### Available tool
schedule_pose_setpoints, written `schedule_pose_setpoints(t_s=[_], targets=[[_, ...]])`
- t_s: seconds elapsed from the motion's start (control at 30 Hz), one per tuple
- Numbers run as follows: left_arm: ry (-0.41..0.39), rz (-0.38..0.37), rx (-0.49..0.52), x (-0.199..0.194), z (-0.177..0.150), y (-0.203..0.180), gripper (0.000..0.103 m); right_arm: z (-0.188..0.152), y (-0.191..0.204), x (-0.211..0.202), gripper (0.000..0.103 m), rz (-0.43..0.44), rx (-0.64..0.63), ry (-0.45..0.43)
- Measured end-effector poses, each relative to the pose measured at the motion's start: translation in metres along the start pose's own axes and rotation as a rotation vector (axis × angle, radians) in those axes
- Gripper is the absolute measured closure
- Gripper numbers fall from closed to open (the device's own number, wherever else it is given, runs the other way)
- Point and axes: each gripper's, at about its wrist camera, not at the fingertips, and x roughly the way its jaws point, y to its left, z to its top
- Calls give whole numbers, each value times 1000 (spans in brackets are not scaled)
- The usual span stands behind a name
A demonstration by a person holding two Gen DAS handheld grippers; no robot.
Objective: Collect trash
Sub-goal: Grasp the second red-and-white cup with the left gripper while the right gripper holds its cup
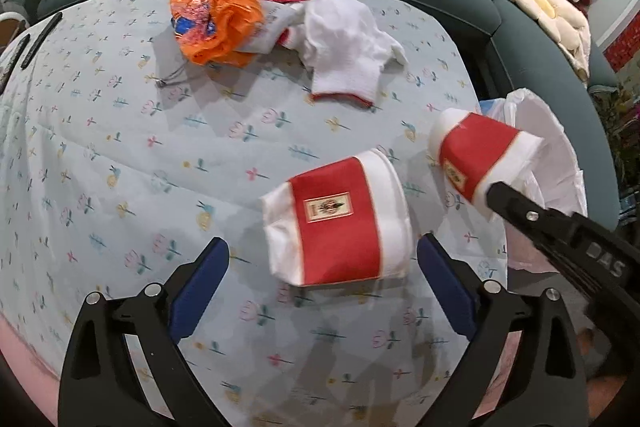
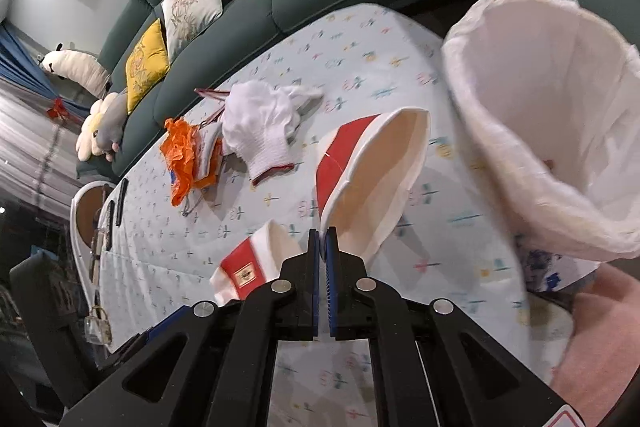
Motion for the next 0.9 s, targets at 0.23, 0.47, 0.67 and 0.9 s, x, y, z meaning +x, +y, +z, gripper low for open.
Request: schedule_pose_setpoints(t_s=[0.23, 0.47, 0.67, 0.9], targets=[[-10, 113, -8, 3, -15, -37, 12, -5, -23, -26, 99, -35, 2, -25], [-70, 275, 14, 17, -16, -46, 14, -11, -43, -35, 99, -13, 39, -20], [-99, 343, 9, 14, -18, -8, 24, -19, -35, -31, 99, 11, 16, -4], [-119, 345, -40, 11, -16, 39, 69, -33, -9, -17, 99, 33, -28, 37]])
